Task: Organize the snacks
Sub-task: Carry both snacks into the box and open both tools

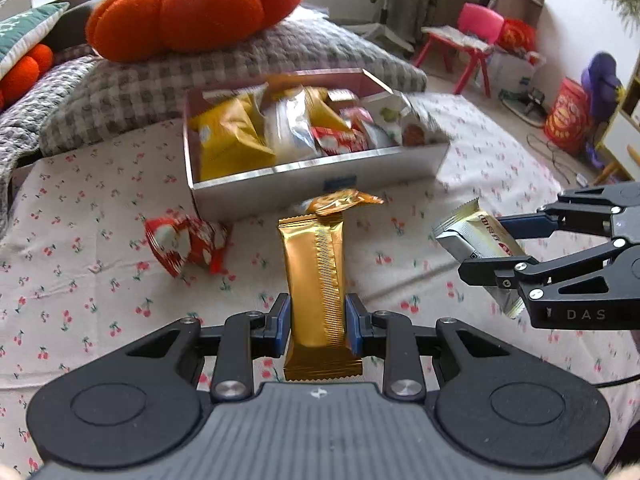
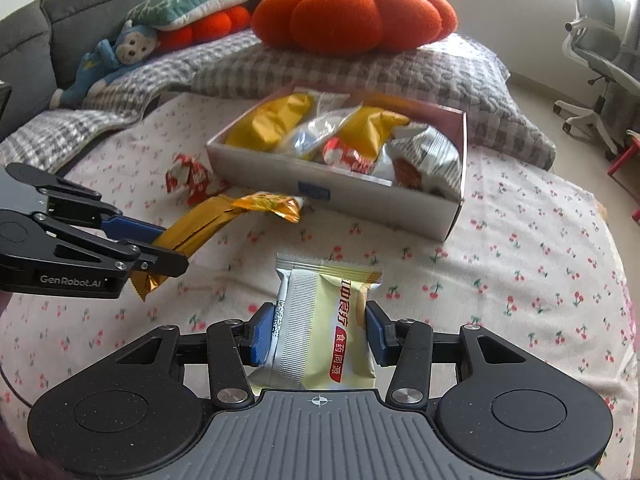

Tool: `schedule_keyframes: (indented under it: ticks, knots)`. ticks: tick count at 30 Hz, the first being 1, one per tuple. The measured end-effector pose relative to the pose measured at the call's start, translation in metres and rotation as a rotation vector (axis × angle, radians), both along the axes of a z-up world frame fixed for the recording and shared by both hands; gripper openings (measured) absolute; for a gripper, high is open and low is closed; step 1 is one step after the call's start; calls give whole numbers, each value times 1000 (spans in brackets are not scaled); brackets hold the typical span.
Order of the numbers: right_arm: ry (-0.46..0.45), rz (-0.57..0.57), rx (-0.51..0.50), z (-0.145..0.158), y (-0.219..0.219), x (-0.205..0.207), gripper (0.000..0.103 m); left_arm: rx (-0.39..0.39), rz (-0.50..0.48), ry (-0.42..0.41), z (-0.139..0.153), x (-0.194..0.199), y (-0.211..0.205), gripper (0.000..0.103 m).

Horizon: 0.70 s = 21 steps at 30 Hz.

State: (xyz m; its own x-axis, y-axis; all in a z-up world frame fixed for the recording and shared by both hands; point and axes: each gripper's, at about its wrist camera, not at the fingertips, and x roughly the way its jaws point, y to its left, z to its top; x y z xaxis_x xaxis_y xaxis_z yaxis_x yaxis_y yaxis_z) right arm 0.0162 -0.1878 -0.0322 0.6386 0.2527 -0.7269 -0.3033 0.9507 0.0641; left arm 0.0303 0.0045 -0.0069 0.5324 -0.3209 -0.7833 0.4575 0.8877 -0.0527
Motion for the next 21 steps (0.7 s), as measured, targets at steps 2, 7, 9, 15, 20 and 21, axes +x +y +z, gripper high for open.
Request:
schedule_keyframes:
  ticks: [2,7,9,15,20,21]
  knots:
    - [-13,-16,20,7,-1,7,46,-18,10,-12,7,3,1,26]
    - [-52,-66,59,25,-8,23,46,-55,22,-35,19,8,1,26]
    - [-63,-85,76,30,-12,29,46,-68,25,-41,23,10,2,26]
    - [-72,-137,119,38,-20,46,46,-99,71,-54,30,21,10,26]
    - [-67,-173,136,38,-24,64,46,-129,135,-52,36,37,11,26]
    - [-66,-182,141,38,-24,66,46,-136,143,-52,38,39,12,26]
